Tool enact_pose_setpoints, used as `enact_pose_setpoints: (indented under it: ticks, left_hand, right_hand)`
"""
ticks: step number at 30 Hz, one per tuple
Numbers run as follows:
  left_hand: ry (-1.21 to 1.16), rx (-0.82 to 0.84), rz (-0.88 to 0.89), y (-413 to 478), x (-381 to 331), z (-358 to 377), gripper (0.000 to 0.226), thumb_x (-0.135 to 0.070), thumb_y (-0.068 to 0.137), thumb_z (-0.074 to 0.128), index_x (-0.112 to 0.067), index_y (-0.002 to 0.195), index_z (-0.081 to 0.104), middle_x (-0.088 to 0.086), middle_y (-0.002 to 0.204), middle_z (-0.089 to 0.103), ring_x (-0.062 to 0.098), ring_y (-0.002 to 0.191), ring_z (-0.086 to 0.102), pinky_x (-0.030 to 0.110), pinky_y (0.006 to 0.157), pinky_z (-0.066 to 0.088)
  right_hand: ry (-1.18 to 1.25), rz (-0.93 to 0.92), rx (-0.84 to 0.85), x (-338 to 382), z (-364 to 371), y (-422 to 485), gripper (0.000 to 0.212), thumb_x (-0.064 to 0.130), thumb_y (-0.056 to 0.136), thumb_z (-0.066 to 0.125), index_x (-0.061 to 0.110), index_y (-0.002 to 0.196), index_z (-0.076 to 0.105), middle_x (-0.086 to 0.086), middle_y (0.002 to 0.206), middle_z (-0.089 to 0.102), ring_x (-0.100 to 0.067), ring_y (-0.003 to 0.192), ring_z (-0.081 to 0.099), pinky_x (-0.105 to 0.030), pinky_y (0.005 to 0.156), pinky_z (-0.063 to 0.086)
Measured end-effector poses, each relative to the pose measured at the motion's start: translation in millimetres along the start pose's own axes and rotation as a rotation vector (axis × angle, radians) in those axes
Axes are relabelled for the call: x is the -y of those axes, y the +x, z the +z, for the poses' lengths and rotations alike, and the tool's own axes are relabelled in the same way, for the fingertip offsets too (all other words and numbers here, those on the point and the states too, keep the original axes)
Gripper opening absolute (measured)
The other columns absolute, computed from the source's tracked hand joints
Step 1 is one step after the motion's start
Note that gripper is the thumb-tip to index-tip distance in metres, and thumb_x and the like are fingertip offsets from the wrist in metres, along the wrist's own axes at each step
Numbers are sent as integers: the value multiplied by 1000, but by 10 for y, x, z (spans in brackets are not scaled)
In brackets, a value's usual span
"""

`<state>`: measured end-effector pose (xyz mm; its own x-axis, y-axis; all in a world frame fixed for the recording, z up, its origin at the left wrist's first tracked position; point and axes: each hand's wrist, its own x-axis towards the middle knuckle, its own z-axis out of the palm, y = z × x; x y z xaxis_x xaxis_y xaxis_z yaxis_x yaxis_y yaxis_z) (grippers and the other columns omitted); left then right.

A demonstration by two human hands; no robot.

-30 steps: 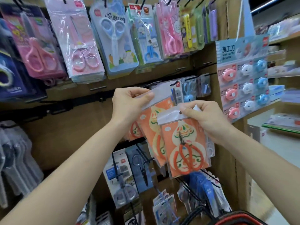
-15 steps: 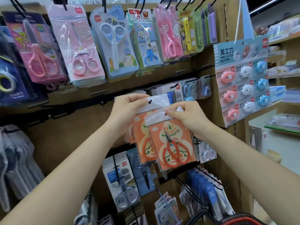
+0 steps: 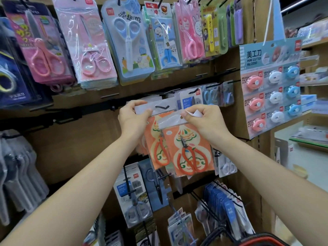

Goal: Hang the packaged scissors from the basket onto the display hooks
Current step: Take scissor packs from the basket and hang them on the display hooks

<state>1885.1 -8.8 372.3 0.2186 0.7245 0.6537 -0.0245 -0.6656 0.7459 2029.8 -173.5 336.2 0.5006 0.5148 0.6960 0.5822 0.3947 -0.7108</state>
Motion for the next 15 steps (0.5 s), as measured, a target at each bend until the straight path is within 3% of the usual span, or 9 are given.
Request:
enact_pose_setpoints:
  ticks: [3, 6, 9, 11, 13, 15]
  left_hand:
    - [35, 19, 20, -66, 13, -27, 25, -23, 87, 79, -38, 105, 70, -9, 112, 70, 15, 111, 65, 41, 97, 57]
    - [-13, -21, 103, -354, -27, -128, 29, -21, 98, 68, -29, 126, 68, -15, 124, 66, 3, 117, 60, 22, 103, 49]
    - [-219, -61, 95, -680, -65, -196, 20, -25, 104, 56, -27, 117, 72, -15, 116, 72, 0, 112, 64, 20, 99, 51]
    - [-270, -46, 103, -827, -129, -197, 17, -30, 102, 59, -27, 112, 73, -13, 109, 74, 2, 107, 67, 20, 92, 52]
    - [-278, -27, 97, -859, -183, -181, 9, -35, 98, 68, -30, 102, 73, -11, 100, 75, 8, 99, 70, 28, 87, 57]
    - [-276, 28, 76, -836, -222, -159, 17, -42, 92, 74, -25, 90, 73, 2, 92, 76, 27, 92, 73, 50, 84, 61]
  right_hand:
    - [69, -47, 16, 89, 12, 20, 17, 23, 93, 76, 24, 76, 77, 10, 81, 77, -13, 86, 75, -47, 92, 59]
    - [62, -97, -4, 142, 33, 78, 15, 22, 94, 75, 21, 79, 78, 11, 80, 77, -9, 88, 74, -45, 95, 58]
    - [19, -136, -34, 180, 94, 127, 15, 21, 94, 75, 11, 84, 80, 16, 79, 74, 3, 88, 71, -37, 95, 56]
    - [9, -143, -42, 195, 147, 150, 14, 24, 93, 76, 13, 86, 79, 18, 83, 73, 3, 88, 70, -32, 93, 56]
    - [4, -144, -35, 215, 197, 169, 13, 25, 93, 76, 15, 85, 78, 20, 82, 72, 4, 85, 69, -27, 89, 54]
    - [15, -128, -29, 221, 237, 182, 15, 26, 93, 75, 14, 85, 78, 18, 79, 72, -1, 83, 71, -28, 85, 55]
